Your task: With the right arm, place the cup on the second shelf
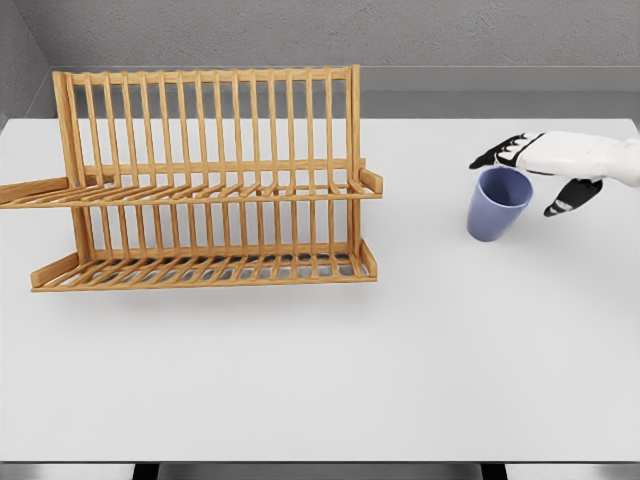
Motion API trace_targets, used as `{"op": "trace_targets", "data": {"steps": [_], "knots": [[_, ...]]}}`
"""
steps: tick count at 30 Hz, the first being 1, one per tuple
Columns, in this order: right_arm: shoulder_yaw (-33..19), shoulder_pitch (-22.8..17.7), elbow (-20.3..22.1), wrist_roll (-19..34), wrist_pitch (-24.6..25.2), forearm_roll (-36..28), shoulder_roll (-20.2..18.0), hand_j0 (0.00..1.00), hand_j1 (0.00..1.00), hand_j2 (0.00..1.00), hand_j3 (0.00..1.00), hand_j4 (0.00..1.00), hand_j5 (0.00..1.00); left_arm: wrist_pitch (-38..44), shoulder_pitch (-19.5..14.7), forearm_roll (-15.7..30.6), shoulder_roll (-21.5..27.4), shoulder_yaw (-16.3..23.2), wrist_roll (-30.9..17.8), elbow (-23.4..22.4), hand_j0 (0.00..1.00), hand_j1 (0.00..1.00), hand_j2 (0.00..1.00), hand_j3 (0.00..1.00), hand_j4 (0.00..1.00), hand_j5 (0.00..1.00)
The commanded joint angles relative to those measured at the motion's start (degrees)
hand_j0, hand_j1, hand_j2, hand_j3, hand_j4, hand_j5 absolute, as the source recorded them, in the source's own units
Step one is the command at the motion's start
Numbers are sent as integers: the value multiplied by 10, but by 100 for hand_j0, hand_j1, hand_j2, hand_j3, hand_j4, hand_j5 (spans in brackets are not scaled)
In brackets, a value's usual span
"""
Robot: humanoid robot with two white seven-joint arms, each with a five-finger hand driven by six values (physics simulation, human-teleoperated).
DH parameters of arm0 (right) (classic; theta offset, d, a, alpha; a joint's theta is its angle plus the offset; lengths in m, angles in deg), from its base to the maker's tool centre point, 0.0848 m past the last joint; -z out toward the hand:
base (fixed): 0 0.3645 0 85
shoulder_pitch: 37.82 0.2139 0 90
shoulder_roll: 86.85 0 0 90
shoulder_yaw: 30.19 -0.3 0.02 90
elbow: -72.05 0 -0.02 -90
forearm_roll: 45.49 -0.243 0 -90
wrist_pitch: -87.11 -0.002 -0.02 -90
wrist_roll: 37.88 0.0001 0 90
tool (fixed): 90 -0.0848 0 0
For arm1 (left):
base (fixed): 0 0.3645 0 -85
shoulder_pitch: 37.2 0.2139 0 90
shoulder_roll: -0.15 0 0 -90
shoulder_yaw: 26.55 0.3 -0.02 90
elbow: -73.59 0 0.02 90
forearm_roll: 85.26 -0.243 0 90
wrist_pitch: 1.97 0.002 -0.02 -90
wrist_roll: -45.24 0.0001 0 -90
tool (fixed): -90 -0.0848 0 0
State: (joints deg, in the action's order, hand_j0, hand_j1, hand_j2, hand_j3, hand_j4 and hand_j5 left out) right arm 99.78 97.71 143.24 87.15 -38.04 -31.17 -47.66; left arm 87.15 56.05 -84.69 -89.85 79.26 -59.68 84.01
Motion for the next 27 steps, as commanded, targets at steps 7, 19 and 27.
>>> {"op": "trace_targets", "data": {"steps": [7,19,27], "knots": [[35,18,-47,0,1,4,26,100,100,100,100,100,100,0,0,0,0,0,0,0,100,100,100,100,100,100],[49,30,-44,0,1,4,37,100,100,100,100,100,100,0,0,0,0,0,0,0,100,100,100,100,100,100],[64,31,-41,0,1,4,36,77,77,77,77,77,77,0,0,0,0,0,0,0,100,100,100,100,100,100]]}}
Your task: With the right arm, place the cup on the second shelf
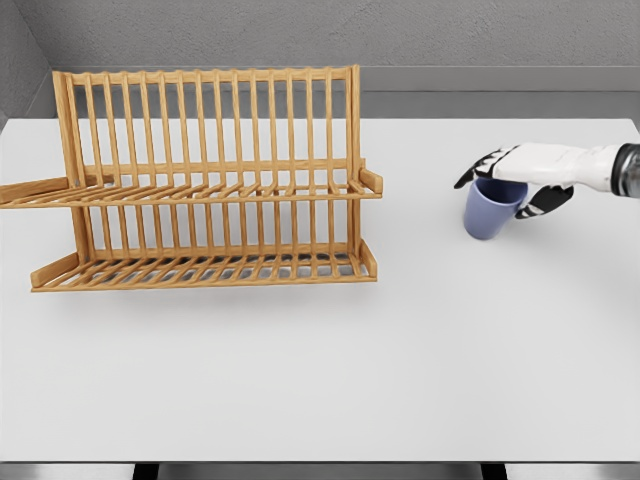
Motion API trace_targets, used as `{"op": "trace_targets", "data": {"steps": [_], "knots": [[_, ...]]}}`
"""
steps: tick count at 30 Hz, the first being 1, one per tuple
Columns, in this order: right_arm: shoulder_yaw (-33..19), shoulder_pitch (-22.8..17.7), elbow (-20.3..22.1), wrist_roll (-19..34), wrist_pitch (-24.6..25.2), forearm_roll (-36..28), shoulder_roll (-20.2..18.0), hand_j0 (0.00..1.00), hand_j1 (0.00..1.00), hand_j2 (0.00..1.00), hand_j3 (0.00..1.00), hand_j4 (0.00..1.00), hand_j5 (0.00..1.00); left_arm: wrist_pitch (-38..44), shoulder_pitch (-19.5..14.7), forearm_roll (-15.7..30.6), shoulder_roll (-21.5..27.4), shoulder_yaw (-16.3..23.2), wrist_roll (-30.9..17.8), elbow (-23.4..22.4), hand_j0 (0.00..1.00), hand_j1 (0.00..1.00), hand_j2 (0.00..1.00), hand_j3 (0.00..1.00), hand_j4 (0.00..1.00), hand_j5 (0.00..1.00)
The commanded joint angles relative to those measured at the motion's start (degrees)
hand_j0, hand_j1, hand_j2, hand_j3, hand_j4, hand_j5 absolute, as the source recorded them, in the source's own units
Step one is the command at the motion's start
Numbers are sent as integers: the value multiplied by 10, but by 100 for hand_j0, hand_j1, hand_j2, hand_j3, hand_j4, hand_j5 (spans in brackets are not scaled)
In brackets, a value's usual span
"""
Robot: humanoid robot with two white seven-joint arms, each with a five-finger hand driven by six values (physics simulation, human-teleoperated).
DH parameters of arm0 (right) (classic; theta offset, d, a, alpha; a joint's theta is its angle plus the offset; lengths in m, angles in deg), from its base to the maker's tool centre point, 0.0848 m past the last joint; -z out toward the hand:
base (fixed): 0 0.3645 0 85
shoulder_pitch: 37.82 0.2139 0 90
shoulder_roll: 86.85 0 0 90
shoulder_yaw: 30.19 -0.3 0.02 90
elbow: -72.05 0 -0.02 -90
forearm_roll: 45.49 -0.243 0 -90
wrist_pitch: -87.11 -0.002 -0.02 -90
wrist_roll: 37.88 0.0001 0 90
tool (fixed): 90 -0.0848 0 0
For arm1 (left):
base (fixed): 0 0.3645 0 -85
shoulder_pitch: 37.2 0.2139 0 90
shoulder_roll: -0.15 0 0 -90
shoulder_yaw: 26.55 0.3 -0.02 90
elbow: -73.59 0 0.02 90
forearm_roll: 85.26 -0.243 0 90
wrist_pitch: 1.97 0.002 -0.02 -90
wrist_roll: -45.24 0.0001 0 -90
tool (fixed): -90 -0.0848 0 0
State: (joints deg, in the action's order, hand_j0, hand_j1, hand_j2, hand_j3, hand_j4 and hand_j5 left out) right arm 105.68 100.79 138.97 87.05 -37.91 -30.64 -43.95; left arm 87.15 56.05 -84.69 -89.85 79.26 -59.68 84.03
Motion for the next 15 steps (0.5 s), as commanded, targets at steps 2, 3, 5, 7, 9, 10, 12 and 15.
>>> {"op": "trace_targets", "data": {"steps": [2,3,5,7,9,10,12,15], "knots": [[5,0,1,1,0,-1,0,74,74,74,74,74,74,0,0,0,0,0,0,0,100,100,100,100,100,100],[5,0,1,1,0,-1,0,69,69,69,69,69,69,0,0,0,0,0,0,-1,100,100,100,100,100,100],[5,1,1,1,0,-1,-1,69,69,69,69,69,69,0,0,0,0,0,0,-1,100,100,100,100,100,100],[0,2,2,1,0,-1,-2,69,69,69,69,69,69,0,0,0,0,0,0,-1,100,100,100,100,100,100],[-1,10,3,1,0,-2,-2,69,69,69,69,69,69,0,0,0,0,0,0,-1,100,100,100,100,100,100],[-2,12,3,1,0,-2,-2,69,69,69,69,69,69,0,0,0,0,0,0,0,100,100,100,100,100,100],[-7,14,3,1,0,-2,-3,69,69,69,69,69,69,0,0,0,0,0,0,-1,100,100,100,100,100,100],[-7,18,3,1,0,-3,-3,68,68,68,68,68,68,0,0,0,0,0,0,-1,100,100,100,100,100,100]]}}
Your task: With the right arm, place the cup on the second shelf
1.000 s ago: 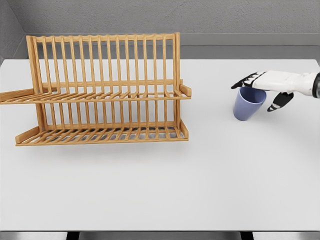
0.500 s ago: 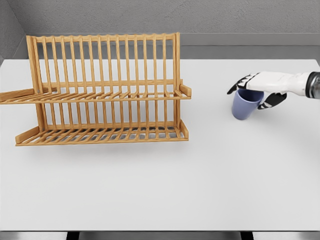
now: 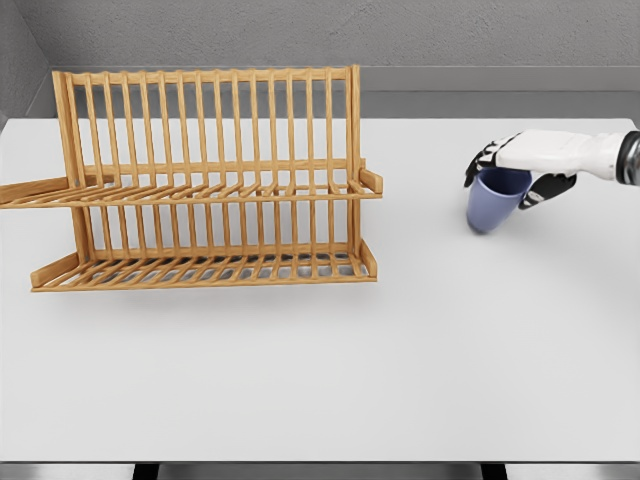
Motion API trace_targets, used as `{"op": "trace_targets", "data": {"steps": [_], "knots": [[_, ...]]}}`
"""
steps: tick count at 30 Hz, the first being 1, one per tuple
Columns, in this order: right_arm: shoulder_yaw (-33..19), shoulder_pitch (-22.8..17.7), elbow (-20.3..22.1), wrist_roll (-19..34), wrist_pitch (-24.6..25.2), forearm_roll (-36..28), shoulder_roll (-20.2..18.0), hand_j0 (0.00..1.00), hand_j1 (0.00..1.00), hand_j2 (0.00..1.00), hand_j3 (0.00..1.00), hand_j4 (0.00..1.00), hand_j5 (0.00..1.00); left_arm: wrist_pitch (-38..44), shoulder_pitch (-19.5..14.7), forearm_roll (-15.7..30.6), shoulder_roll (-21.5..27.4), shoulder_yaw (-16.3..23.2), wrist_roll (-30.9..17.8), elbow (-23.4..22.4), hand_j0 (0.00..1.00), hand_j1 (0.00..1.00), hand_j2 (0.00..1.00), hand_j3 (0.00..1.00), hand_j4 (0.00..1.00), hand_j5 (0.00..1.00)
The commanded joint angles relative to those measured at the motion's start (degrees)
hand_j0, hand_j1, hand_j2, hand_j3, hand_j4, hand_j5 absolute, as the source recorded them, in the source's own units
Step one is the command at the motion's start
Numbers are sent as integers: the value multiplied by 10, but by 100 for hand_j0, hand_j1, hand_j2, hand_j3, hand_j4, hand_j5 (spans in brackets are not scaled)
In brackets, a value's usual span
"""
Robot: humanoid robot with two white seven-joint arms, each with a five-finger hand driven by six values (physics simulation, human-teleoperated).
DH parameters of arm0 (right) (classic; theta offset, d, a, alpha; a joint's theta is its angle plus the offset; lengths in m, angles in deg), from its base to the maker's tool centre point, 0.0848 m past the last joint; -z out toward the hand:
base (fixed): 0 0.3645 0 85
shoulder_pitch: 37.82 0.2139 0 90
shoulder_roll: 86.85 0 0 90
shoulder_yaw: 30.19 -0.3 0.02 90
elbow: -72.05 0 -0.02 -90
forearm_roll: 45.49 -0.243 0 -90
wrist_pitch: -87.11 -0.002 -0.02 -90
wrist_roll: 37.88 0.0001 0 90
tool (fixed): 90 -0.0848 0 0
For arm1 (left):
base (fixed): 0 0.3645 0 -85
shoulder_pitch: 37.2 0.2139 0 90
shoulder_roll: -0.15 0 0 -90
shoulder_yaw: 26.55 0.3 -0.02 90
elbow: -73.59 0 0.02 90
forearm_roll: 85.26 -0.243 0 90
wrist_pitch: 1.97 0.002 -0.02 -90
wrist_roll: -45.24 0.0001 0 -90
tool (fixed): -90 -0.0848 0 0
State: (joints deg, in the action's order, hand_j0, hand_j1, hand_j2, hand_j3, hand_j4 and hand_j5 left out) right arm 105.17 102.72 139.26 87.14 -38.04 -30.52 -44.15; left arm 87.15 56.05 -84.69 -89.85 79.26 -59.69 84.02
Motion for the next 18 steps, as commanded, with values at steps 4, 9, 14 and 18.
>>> {"op": "trace_targets", "data": {"steps": [4,9,14,18], "knots": [[-3,12,7,0,1,-5,0,68,68,68,68,68,68,0,0,0,0,0,0,-1,100,100,100,100,100,100],[-15,19,7,0,1,-4,0,68,68,68,68,68,68,0,0,0,0,0,0,0,100,100,100,100,100,100],[-26,32,9,0,1,-4,1,68,68,68,68,68,68,0,0,0,0,0,0,0,100,100,100,100,100,100],[-26,45,9,0,1,-4,7,68,68,68,68,68,68,0,0,0,0,0,0,-1,100,100,100,100,100,100]]}}
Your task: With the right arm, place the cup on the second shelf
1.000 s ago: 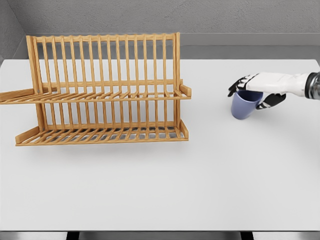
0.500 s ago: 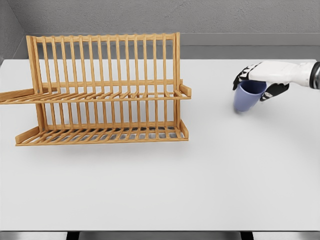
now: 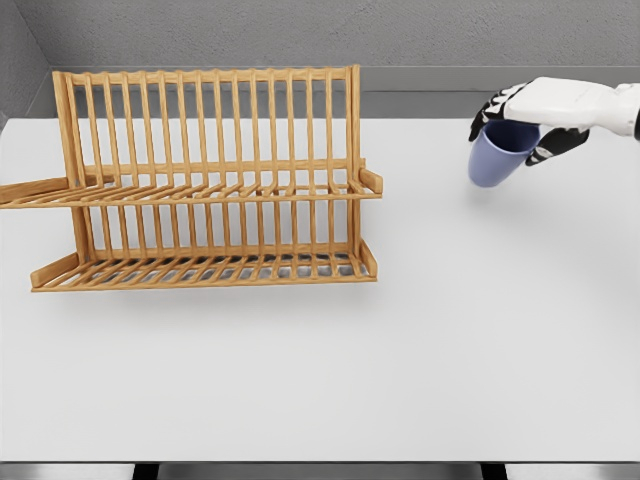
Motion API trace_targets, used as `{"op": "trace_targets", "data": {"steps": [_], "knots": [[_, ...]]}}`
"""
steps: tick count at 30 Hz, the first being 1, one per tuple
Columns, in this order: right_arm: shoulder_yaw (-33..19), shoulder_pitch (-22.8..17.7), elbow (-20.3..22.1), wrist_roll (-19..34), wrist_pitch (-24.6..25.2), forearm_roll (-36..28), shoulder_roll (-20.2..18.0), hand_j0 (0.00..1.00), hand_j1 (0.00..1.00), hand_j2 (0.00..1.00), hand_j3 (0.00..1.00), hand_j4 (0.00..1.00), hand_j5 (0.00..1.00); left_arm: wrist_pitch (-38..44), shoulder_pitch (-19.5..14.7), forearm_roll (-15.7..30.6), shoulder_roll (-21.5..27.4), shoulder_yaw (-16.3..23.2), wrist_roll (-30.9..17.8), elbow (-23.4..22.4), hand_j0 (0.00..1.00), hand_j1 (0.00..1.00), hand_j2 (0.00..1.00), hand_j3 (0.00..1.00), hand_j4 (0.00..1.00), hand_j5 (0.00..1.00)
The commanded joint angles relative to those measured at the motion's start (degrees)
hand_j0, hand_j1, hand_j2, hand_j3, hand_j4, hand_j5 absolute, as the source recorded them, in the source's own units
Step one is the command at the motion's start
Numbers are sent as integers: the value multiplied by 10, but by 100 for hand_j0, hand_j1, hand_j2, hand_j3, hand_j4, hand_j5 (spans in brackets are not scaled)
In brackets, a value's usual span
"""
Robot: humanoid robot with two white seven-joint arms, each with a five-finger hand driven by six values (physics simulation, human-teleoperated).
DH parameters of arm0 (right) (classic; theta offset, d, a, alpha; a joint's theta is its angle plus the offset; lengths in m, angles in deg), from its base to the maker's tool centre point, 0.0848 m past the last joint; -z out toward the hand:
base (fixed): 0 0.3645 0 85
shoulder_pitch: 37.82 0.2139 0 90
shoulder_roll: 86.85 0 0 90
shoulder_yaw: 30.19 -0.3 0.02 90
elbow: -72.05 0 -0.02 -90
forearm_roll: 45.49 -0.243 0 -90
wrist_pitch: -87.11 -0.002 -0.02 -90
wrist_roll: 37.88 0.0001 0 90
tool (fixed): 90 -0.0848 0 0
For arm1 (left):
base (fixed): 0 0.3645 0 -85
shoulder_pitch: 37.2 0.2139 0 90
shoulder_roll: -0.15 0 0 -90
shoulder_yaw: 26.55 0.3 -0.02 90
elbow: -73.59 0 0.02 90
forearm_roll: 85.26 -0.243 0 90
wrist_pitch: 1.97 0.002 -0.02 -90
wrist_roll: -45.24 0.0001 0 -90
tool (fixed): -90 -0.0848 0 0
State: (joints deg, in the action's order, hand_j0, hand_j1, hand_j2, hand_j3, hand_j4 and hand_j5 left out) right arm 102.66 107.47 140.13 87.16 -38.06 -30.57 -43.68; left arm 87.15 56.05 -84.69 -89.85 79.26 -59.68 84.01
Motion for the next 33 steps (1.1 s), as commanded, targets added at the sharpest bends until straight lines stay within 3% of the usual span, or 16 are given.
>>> {"op": "trace_targets", "data": {"steps": [1,11,17,33], "knots": [[-1,3,0,0,2,-3,6,68,68,68,68,68,68,0,0,0,0,0,1,0,100,100,100,100,100,100],[-1,9,60,0,2,-3,11,67,67,67,67,67,67,0,0,0,0,0,0,0,100,100,100,100,100,100],[-2,19,63,0,2,-3,31,67,67,67,67,67,67,0,0,0,0,0,0,0,100,100,100,100,100,100],[0,42,122,0,2,-4,78,67,67,67,67,67,67,0,0,0,0,0,0,0,100,100,100,100,100,100]]}}
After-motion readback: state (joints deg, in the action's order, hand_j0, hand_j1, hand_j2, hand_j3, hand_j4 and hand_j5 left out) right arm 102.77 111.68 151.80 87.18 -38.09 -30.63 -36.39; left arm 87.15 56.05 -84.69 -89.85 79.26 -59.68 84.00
